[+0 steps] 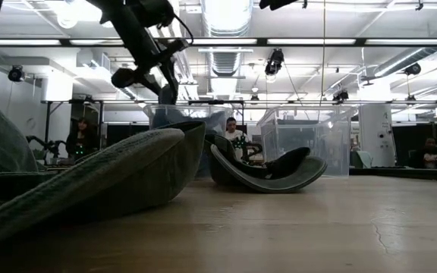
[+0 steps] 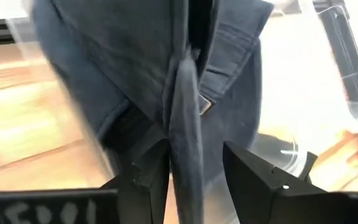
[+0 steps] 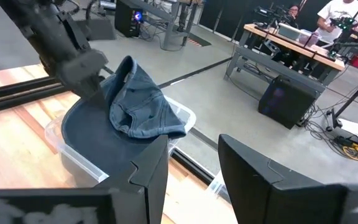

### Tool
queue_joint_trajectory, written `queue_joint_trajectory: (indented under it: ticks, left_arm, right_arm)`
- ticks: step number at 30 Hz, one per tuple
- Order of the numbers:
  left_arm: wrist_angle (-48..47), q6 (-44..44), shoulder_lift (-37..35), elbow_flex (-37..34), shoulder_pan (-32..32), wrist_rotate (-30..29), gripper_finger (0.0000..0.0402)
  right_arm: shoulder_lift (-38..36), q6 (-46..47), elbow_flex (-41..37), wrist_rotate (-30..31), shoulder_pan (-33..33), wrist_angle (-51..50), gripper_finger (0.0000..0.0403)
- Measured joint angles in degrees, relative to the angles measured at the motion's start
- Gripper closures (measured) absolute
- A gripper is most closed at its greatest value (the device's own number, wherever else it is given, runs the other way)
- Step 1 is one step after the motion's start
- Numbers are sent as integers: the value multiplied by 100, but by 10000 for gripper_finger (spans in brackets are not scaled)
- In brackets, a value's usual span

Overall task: Pick & Place hat
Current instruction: Put the blue cap into the left transparent bin

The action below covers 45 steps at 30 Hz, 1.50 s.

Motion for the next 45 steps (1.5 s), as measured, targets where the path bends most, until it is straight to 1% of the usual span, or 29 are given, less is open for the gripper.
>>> queue_joint_trajectory:
  ticks: [6, 9, 13, 17, 19, 22, 25, 29, 32, 34, 39, 45]
  left_arm:
    - [-1081, 20, -84, 488, 118, -16, 260]
    - [-1353, 73, -94, 827, 151, -83, 259]
    - [-1200, 193, -94, 1294, 151, -345, 259]
    - [-472, 673, -65, 1597, 151, -526, 259]
    - [-91, 937, 16, 1623, 163, -526, 259]
    - [12, 1032, 176, 1574, 221, -523, 259]
    - [-477, 1037, 367, 1539, 301, -544, 259]
    - [-1244, 1023, 637, 1518, 438, -886, 259]
    - [-1550, 958, 851, 1461, 488, -937, 259]
    - [-1618, 958, 1038, 1460, 481, -911, 259]
    - [-1600, 1120, 1500, 1524, 481, -622, 259]
    - [-1574, 1175, 1726, 1534, 481, -478, 259]
  right_arm:
    - [0, 1, 0, 0, 0, -1, 268]
    - [0, -1, 0, 0, 0, -1, 268]
    - [0, -1, 0, 0, 0, -1, 268]
    - [0, -1, 0, 0, 0, 1, 268]
    - [0, -2, 0, 0, 0, 1, 268]
    - [0, -4, 0, 0, -2, -1, 268]
    - [0, -4, 0, 0, -2, -3, 268]
    - [0, -8, -18, 0, -2, -4, 268]
    - [0, -23, -22, 0, -4, -2, 268]
    - [0, -21, -22, 0, -11, -2, 268]
    - [0, -15, -33, 0, -15, -2, 268]
    - [0, -1, -39, 0, -15, -3, 268]
